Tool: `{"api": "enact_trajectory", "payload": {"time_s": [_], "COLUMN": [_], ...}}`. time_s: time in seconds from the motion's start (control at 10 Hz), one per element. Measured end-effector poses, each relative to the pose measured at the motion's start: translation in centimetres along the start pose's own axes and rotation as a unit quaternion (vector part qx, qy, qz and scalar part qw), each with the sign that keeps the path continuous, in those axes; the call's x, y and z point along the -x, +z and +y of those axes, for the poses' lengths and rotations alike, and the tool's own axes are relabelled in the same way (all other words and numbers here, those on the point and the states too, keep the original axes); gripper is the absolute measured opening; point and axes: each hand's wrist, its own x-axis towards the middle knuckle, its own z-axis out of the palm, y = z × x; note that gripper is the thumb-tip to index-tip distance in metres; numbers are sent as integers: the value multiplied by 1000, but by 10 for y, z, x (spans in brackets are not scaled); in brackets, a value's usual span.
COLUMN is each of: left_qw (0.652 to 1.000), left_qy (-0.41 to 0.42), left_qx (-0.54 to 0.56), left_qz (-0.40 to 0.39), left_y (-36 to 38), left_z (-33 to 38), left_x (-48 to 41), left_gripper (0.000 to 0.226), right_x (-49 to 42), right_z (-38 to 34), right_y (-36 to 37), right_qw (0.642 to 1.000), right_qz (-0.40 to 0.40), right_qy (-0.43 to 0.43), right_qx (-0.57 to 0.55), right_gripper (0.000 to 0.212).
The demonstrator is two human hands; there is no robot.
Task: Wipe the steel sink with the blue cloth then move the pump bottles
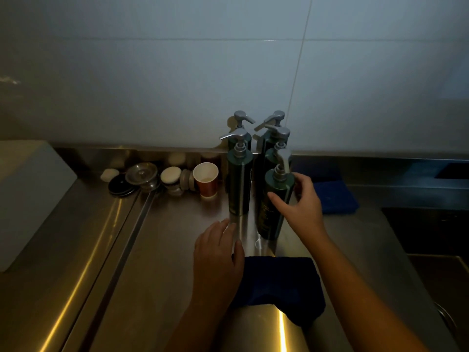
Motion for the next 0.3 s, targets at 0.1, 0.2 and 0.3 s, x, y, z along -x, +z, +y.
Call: {"api": "enact_trajectory", "payload": {"time_s": [0.1, 0.2, 0.3], "left_qw": [1000, 1000, 1000], "left_qy": [3, 6, 10], "left_qx": [-2, -2, -9], "left_qz": [4, -5, 1], "left_y": [-1, -4, -4], "left_z": [1, 3, 3], "left_x": [1, 2, 7], "left_gripper": [38, 39, 39], "right_x": [1, 5, 11], "right_z": [1, 1, 2], "right_y": [-1, -4, -7], "right_qw": [1000, 1000, 1000], "right_qz": [-1, -13, 3], "right_qy": [1, 4, 0], "right_qx": [3, 6, 21], "right_gripper": [60, 64, 65]}}
